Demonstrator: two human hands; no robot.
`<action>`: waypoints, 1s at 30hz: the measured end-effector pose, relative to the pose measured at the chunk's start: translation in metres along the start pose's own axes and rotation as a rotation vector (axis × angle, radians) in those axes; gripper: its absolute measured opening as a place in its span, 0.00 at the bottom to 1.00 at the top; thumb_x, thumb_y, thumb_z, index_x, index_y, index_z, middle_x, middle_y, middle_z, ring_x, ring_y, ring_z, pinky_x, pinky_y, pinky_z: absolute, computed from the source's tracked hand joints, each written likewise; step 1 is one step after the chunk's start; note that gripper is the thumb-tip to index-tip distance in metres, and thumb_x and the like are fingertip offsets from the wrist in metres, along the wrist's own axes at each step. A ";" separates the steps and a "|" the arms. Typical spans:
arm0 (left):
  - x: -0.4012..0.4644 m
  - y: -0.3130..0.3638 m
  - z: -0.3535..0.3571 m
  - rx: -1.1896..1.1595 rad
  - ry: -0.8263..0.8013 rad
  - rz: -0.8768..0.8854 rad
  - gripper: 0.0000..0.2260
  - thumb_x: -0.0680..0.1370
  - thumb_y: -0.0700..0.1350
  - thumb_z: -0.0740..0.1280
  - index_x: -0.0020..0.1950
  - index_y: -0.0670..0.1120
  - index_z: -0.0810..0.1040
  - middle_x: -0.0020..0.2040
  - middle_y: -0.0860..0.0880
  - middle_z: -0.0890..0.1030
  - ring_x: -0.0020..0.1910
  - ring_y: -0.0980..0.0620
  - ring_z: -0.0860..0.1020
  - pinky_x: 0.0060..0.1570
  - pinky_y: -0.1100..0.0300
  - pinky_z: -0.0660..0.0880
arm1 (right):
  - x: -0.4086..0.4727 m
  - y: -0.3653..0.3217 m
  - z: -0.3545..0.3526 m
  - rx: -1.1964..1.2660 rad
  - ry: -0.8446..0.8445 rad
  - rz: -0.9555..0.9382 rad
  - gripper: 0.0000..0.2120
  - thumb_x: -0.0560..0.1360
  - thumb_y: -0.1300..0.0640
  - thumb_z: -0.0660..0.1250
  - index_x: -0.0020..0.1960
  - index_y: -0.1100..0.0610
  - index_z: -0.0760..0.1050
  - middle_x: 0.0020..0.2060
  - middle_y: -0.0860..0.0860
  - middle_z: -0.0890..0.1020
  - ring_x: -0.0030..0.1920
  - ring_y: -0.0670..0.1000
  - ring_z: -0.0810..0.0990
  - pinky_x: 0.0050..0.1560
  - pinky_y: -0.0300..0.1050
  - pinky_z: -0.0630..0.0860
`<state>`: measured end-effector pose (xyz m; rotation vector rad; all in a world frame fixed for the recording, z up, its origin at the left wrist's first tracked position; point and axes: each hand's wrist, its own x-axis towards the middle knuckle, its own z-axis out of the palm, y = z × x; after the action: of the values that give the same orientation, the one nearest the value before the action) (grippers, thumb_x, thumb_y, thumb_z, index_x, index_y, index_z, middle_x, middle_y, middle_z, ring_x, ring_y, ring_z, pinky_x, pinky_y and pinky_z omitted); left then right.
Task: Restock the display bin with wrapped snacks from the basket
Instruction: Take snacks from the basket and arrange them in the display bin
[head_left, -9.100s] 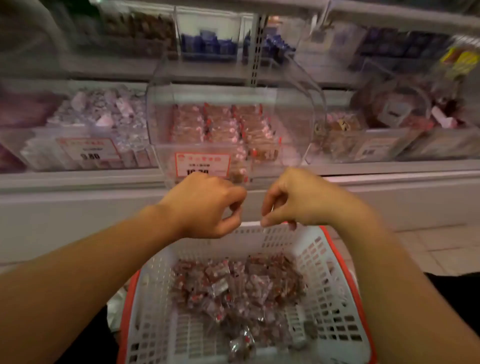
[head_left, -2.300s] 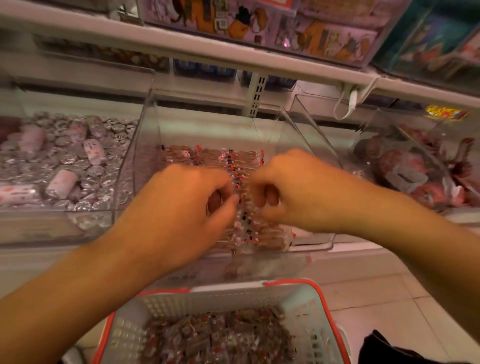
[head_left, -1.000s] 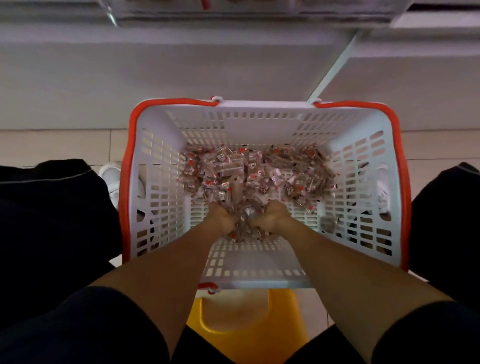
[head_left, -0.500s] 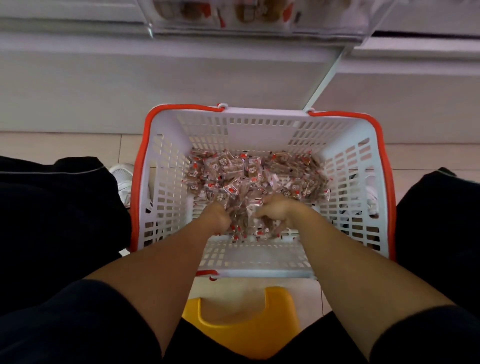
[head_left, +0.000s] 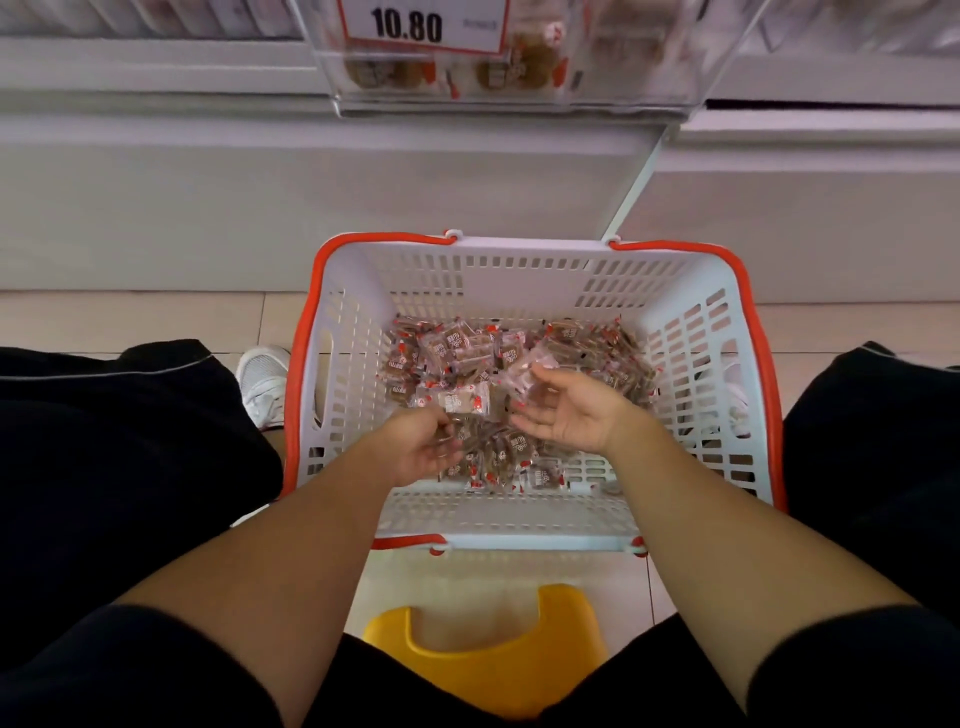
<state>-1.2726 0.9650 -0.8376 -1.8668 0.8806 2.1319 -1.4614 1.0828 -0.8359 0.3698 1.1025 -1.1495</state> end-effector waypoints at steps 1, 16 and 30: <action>0.001 0.003 0.001 -0.024 0.000 0.018 0.11 0.82 0.38 0.59 0.40 0.41 0.72 0.38 0.44 0.76 0.37 0.50 0.78 0.42 0.53 0.81 | -0.001 0.000 -0.001 0.026 -0.010 -0.023 0.12 0.70 0.58 0.74 0.51 0.58 0.77 0.54 0.58 0.81 0.60 0.60 0.80 0.54 0.58 0.81; -0.028 0.030 0.014 -0.171 -0.699 -0.059 0.23 0.80 0.52 0.63 0.68 0.37 0.73 0.55 0.37 0.80 0.53 0.41 0.81 0.52 0.52 0.81 | -0.017 -0.010 0.017 -0.267 -0.145 -0.218 0.18 0.77 0.62 0.68 0.67 0.55 0.76 0.52 0.54 0.84 0.50 0.52 0.82 0.56 0.50 0.78; -0.036 0.039 0.015 -0.244 -0.802 -0.019 0.22 0.80 0.45 0.62 0.73 0.40 0.70 0.69 0.33 0.72 0.68 0.35 0.72 0.63 0.47 0.75 | -0.028 -0.025 0.025 -0.424 -0.251 -0.211 0.20 0.74 0.66 0.69 0.65 0.56 0.75 0.41 0.51 0.85 0.36 0.47 0.81 0.32 0.37 0.76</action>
<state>-1.2975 0.9500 -0.7902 -0.8928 0.4238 2.7120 -1.4701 1.0692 -0.7934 -0.2210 1.1442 -1.0760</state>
